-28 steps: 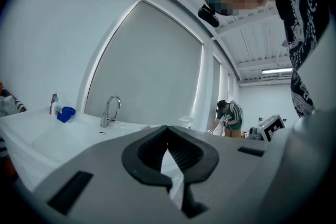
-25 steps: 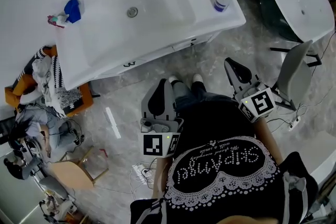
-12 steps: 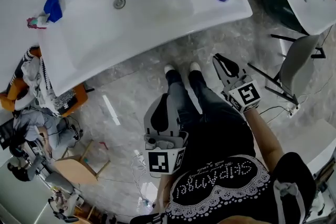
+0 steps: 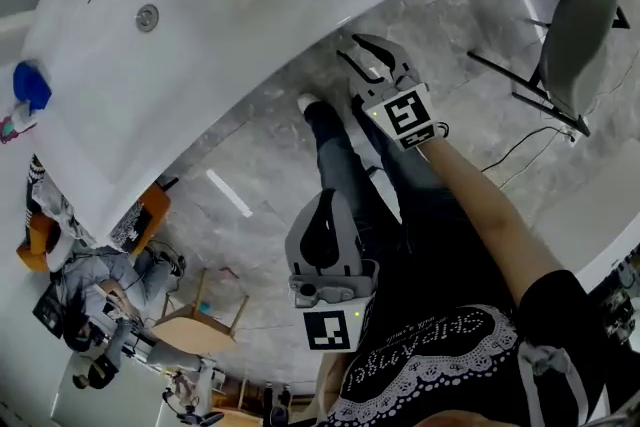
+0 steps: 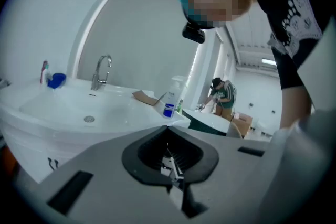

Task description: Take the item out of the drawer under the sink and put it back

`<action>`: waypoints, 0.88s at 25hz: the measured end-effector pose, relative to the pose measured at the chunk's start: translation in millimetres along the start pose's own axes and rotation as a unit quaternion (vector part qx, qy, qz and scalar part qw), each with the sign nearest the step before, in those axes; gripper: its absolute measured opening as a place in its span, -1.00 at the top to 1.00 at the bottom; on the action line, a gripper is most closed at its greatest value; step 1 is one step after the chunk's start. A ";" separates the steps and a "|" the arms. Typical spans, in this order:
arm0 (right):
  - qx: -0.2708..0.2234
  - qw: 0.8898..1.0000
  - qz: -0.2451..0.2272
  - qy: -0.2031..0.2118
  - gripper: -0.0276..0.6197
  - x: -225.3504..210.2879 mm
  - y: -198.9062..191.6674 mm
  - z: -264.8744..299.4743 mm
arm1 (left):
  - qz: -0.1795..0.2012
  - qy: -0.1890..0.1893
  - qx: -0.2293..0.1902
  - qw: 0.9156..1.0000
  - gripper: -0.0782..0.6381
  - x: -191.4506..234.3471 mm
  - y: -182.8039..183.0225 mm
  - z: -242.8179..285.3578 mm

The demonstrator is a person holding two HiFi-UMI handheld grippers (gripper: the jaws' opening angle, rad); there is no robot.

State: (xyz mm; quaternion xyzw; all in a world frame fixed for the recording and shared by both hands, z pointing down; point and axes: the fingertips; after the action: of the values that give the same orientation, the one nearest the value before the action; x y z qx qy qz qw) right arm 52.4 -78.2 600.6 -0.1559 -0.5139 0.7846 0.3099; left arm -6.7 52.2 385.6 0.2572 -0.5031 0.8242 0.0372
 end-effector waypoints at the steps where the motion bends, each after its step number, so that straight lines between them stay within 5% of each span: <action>1: 0.009 1.000 0.004 -0.009 0.50 -1.0 -13.4 12.2 | 0.016 0.000 0.017 1.000 0.77 -1.7 -7.3 3.7; 5: 0.051 0.998 0.019 -0.038 0.50 -5.6 -66.9 54.2 | -0.026 0.003 0.038 0.999 0.77 1.3 -25.3 13.9; 9: 0.080 0.995 0.038 -0.046 0.50 -3.3 -96.7 83.0 | -0.015 0.013 0.053 0.998 0.77 15.2 -33.6 15.5; 22: 0.104 0.993 0.047 -0.026 0.50 -4.1 -107.0 124.5 | -0.033 0.021 0.066 0.997 0.77 24.7 -46.0 16.4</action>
State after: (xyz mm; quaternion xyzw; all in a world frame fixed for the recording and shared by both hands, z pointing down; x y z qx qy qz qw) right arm 20.3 -139.2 749.6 -0.1259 -0.4295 0.8514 0.2736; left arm -7.0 56.0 440.2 0.2586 -0.4375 0.8593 0.0578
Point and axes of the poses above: the fingertips, and each gripper's own axes: z forward along the fingers, x to its left, y out of its top, and after that the axes turned 13 degrees about -z, right-handed
